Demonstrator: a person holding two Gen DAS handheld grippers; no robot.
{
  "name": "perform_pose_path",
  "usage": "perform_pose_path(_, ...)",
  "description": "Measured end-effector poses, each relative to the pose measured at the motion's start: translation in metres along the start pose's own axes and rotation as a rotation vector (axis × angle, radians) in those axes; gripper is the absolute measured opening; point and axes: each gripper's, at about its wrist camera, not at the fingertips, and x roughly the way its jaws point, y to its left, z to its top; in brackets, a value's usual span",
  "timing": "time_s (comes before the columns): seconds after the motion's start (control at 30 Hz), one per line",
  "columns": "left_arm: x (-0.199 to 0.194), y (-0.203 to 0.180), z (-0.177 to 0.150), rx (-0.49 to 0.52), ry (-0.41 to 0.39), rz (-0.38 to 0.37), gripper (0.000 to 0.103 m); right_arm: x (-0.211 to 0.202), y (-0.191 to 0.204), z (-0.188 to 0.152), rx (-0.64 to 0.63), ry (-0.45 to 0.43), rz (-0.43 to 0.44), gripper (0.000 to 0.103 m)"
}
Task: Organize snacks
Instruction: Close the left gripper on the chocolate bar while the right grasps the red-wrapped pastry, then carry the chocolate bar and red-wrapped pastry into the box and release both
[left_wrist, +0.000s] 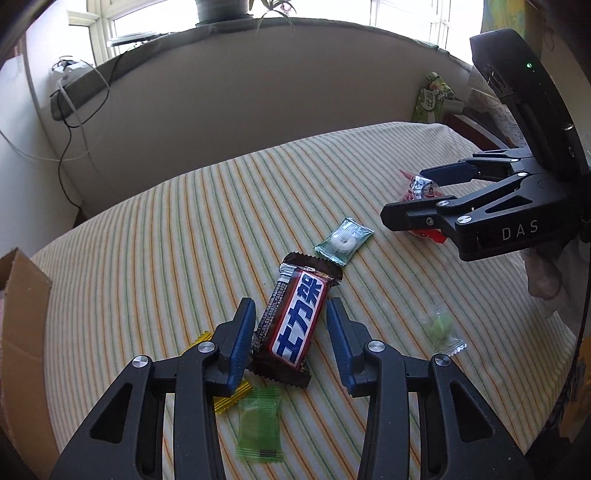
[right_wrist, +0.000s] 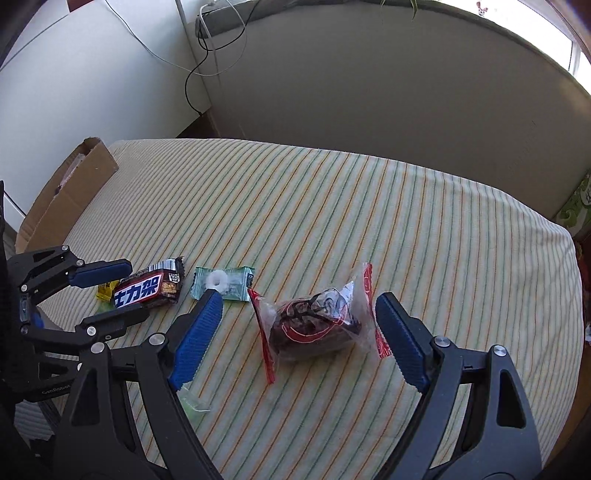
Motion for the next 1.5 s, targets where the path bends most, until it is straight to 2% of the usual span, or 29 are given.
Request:
perform_pose_path(0.03,0.002,0.001,0.000,-0.006,-0.002,-0.005,0.038,0.004,0.000,0.001,0.003,0.007,-0.005,0.080)
perform_pose_path(0.1,0.005,0.004,-0.003,-0.029,-0.003,-0.012,0.026,0.010,-0.002,0.001,0.008,0.019,-0.004,0.074)
perform_pose_path(0.17,0.005,0.003,-0.005,-0.034,-0.015,-0.006,0.027,0.010,-0.004,0.000,0.017,0.015,0.006,0.072)
perform_pose_path(0.3,0.002,0.003,-0.007,-0.043,-0.030,-0.007,0.027,0.002,-0.009,-0.004,0.028,0.011,0.008,0.057)
perform_pose_path(0.4,0.002,0.003,-0.007,-0.054,-0.039,-0.014,0.027,0.001,-0.009,-0.009,0.026,0.028,0.015,0.059)
perform_pose_path(0.5,-0.003,0.007,-0.010,-0.066,-0.052,-0.017,0.027,0.003,-0.007,-0.015,0.003,0.045,-0.024,0.074)
perform_pose_path(0.57,-0.006,0.007,-0.010,-0.071,-0.061,-0.018,0.027,0.002,-0.005,-0.020,-0.006,0.033,-0.043,0.070)
perform_pose_path(0.6,-0.008,0.007,-0.011,-0.073,-0.066,-0.014,0.027,0.001,-0.005,-0.020,-0.011,0.028,-0.069,0.063)
perform_pose_path(0.63,-0.010,0.008,-0.011,-0.077,-0.073,-0.013,0.027,0.000,-0.004,-0.021,-0.015,0.024,-0.077,0.060)
perform_pose_path(0.8,-0.026,0.013,-0.015,-0.095,-0.106,-0.011,0.027,-0.004,-0.003,-0.020,-0.022,0.013,-0.091,0.055)
perform_pose_path(1.1,-0.073,0.040,-0.032,-0.159,-0.188,0.039,0.027,-0.034,0.018,-0.014,-0.036,-0.057,-0.065,0.054)
perform_pose_path(1.2,-0.088,0.052,-0.040,-0.173,-0.217,0.093,0.027,-0.045,0.032,-0.007,-0.056,-0.081,-0.041,0.054)
perform_pose_path(1.5,-0.134,0.110,-0.072,-0.293,-0.270,0.214,0.026,-0.075,0.102,0.030,-0.149,-0.168,0.077,0.054)
